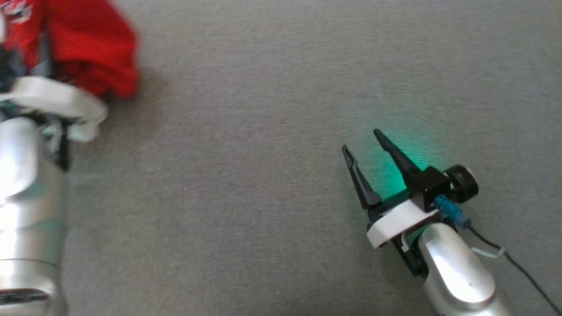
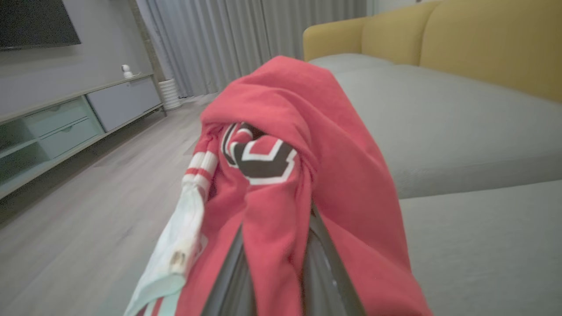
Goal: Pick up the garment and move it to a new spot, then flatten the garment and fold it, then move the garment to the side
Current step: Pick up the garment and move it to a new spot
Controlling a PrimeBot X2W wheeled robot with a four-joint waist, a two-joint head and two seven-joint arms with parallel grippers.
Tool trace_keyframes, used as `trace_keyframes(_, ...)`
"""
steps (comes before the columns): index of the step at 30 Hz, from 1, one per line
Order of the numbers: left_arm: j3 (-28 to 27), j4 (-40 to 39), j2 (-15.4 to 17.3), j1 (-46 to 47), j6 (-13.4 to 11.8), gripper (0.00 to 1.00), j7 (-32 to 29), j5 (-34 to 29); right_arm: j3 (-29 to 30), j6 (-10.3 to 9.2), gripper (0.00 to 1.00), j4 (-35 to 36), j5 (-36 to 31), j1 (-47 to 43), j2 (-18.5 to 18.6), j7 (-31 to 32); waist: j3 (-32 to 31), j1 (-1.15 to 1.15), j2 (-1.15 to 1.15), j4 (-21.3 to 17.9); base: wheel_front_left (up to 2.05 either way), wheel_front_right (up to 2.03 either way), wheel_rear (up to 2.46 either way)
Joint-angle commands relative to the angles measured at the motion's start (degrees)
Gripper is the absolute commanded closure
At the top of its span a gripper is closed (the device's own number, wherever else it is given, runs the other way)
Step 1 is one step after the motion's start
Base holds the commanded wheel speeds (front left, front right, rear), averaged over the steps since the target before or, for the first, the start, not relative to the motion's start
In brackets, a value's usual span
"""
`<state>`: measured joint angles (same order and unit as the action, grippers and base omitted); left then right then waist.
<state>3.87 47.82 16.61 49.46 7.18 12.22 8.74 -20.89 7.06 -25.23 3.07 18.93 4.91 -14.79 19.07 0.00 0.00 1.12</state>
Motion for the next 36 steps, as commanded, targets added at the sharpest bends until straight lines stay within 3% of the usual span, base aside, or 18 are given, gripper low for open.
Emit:
trace_keyframes(1, 0.8, -3.4, 1.4, 1.6, 0.3, 1.0, 0.6, 1.1, -1.1, 0.43, 0.0, 1.3, 0.5, -1.1, -1.0, -0.2, -1.6, 0.0, 0.0, -2.4, 0.0, 0.0, 0.0)
trace_keyframes(12, 18.7, -19.3, -7.6, -2.1, 0.3, 1.0, -0.3, 12.1, -2.3, 0.43, 0.0, 1.7, 1.7, -2.0, -1.9, -0.2, -3.3, 0.0, 0.0, -10.8, 0.0, 0.0, 0.0)
trace_keyframes(18, 25.8, -18.7, -12.3, -5.2, 0.3, 1.0, 0.4, 16.5, -3.8, 0.43, 0.0, 2.0, 2.9, -2.0, -2.0, -0.2, -3.5, 0.0, 0.0, -13.9, 0.0, 0.0, 0.0)
trace_keyframes(25, 31.2, -14.3, -13.6, -7.5, 0.0, 1.0, 1.8, 19.0, -4.7, 0.43, 0.0, 2.4, 4.0, -1.7, -2.0, -0.2, -3.2, 0.0, 0.0, -15.5, 0.0, 0.0, 0.0)
trace_keyframes(26, 31.8, -13.2, -13.7, -7.8, -0.4, 0.82, 2.0, 19.0, -4.7, 0.43, 0.0, 2.4, 4.1, -1.7, -2.0, -0.2, -3.2, 0.0, 0.0, -15.6, 0.0, 0.0, 0.0)
trace_keyframes(27, 32.1, -12.3, -13.7, -8.0, -0.8, 0.34, 2.2, 19.1, -4.6, 0.43, 0.0, 2.4, 4.1, -1.7, -2.0, -0.2, -3.2, 0.0, 0.0, -15.6, 0.0, 0.0, 0.0)
trace_keyframes(28, 32.3, -11.4, -13.7, -8.3, -1.3, 0.0, 2.4, 19.0, -4.5, 0.43, 0.0, 2.4, 4.2, -1.7, -2.0, -0.2, -3.2, 0.0, 0.0, -15.6, 0.0, 0.0, 0.0)
trace_keyframes(32, 30.8, -10.4, -13.7, -10.0, -3.8, 0.0, 2.7, 18.6, -3.2, 0.43, 0.0, 2.4, 4.1, -2.1, -2.0, -0.2, -3.9, 0.0, 0.0, -14.4, 0.0, 0.0, 0.0)
trace_keyframes(36, 25.1, -14.4, -12.4, -14.3, -6.4, 0.0, 2.8, 16.0, -1.1, 0.43, 0.0, 2.7, 3.6, -2.5, -2.0, -0.2, -4.9, 0.0, 0.0, -12.3, 0.0, 0.0, 0.0)
